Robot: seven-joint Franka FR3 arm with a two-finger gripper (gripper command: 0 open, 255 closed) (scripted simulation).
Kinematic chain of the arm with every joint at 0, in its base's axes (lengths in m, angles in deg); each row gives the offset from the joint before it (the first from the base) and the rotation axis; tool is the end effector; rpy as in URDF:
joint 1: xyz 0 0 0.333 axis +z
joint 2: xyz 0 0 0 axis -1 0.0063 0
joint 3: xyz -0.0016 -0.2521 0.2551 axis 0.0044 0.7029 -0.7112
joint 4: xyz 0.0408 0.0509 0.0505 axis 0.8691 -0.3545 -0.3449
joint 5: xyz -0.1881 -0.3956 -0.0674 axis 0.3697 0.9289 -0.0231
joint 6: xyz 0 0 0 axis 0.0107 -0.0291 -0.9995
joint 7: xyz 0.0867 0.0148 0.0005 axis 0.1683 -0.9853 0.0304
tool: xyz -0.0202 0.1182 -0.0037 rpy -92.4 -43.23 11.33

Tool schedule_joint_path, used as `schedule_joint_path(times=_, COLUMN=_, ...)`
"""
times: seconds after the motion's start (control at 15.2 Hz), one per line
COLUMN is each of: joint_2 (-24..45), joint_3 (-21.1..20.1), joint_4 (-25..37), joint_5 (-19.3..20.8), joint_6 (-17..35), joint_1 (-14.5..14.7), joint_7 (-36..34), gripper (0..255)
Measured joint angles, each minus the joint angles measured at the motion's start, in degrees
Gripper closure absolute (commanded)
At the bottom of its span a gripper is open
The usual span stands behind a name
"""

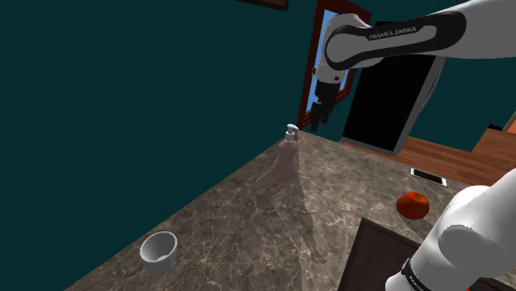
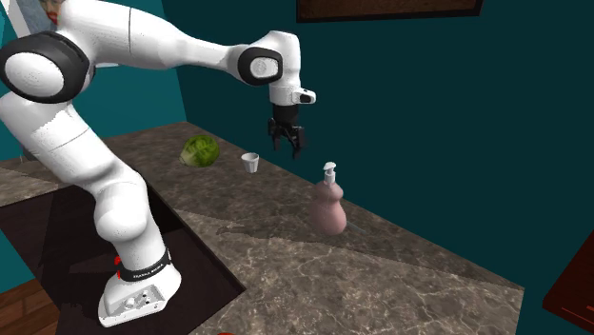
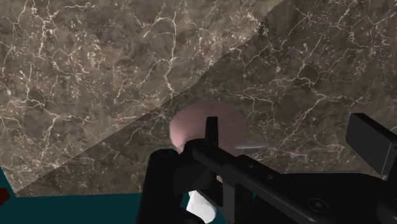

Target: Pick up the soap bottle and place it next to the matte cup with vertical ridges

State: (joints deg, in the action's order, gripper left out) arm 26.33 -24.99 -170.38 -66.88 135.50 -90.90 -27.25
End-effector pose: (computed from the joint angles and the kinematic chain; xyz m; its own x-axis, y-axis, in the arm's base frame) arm 0.4929 -0.0551 0.5521 0.9827 0.1852 -0.0035 0.1852 -0.9827 0.0049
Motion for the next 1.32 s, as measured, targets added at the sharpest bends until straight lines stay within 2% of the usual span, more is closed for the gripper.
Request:
schedule_joint_path(times=0.33, joint_2=10.3, joint_3=1.3, joint_4=7.9, joint_5=-0.8, joint_6=3.0, joint_1=-0.3, joint_7=2.5, gripper=0)
schedule_joint_path(times=0.73, joint_2=23.7, joint_3=2.5, joint_4=20.3, joint_5=-2.6, joint_6=4.7, joint_1=-1.2, joint_7=5.7, gripper=0)
schedule_joint_path(times=1.32, joint_2=26.5, joint_3=2.3, joint_4=17.9, joint_5=-3.0, joint_6=10.0, joint_1=-1.2, joint_7=6.0, gripper=0)
